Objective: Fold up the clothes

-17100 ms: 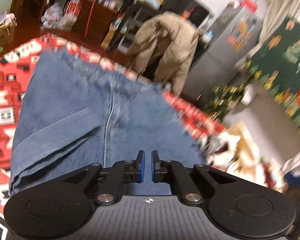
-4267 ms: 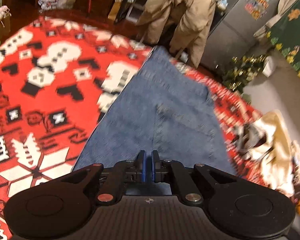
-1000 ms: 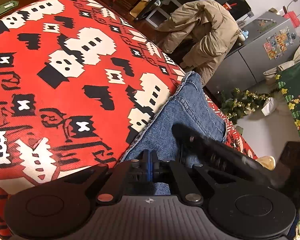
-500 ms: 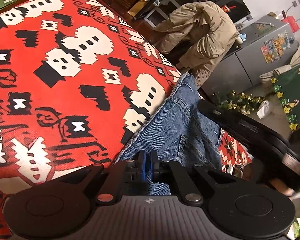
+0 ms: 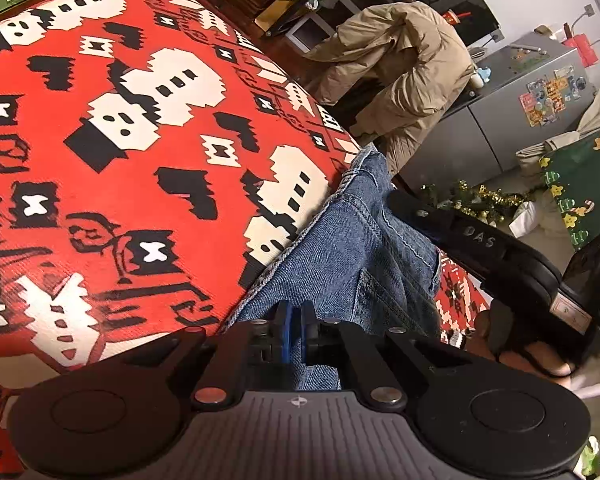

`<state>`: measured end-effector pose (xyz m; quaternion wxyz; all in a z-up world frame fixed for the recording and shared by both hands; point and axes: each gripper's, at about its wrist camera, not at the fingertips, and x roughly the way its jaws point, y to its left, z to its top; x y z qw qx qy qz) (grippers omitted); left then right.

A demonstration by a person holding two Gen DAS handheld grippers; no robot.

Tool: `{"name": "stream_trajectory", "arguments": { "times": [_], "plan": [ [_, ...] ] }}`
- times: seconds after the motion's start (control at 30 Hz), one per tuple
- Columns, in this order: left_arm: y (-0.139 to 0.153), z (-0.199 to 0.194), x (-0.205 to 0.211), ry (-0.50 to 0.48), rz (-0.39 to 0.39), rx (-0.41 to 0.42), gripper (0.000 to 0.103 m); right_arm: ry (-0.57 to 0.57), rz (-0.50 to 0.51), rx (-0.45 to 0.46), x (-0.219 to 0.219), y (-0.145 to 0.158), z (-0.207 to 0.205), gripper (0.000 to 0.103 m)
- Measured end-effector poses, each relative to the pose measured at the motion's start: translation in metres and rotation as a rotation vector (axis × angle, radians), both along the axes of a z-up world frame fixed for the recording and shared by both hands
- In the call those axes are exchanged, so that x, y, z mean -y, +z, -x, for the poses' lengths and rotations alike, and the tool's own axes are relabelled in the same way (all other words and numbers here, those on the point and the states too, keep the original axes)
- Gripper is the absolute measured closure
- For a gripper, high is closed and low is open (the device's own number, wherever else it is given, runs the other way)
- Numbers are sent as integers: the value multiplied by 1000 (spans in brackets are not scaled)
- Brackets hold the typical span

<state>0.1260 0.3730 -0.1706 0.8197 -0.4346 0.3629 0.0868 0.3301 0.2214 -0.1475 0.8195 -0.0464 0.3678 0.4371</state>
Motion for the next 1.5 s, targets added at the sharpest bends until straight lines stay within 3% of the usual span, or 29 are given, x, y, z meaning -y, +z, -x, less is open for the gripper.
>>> {"name": "stream_trajectory", "arguments": {
  "times": [0.07,0.17,0.2,0.23,0.37,0.4,0.63,0.8,0.97,1.03,1.07,1.23,1.5],
  "plan": [
    [0,0,0,0,-1,-1,100,32,70,38,-16,-7,11,94],
    [0,1,0,-1,1,0,100,-33,106,49,-21,-19,-3,92],
    [0,1,-1,-2,2,-1,100,-60,114,51,-22,-23,-9,94],
    [0,1,-1,-4,3,-1,100,-78,119,53,-21,-24,-13,103],
    [-1,1,-3,-3,15,1,100,-124,131,65,-10,-19,-24,102],
    [-1,1,-4,-2,19,2,100,-136,134,68,-8,-17,-26,94],
    [1,2,-5,6,15,6,100,-197,78,-16,65,1,-36,90],
    [2,1,-3,2,-4,1,100,-204,21,-76,100,-5,-47,88],
    [2,0,-2,-3,-15,0,100,-199,24,-52,97,-6,-50,85],
    [2,0,-2,-5,-19,0,100,-207,-16,-41,98,0,-50,64],
    [2,0,-1,-6,-21,0,100,-213,-28,-33,100,3,-50,59],
    [3,0,-1,-10,-31,0,100,-230,9,-60,110,4,-62,59],
    [4,0,1,-15,-43,-1,100,-229,54,-113,95,-25,-79,58]
  ]
}}
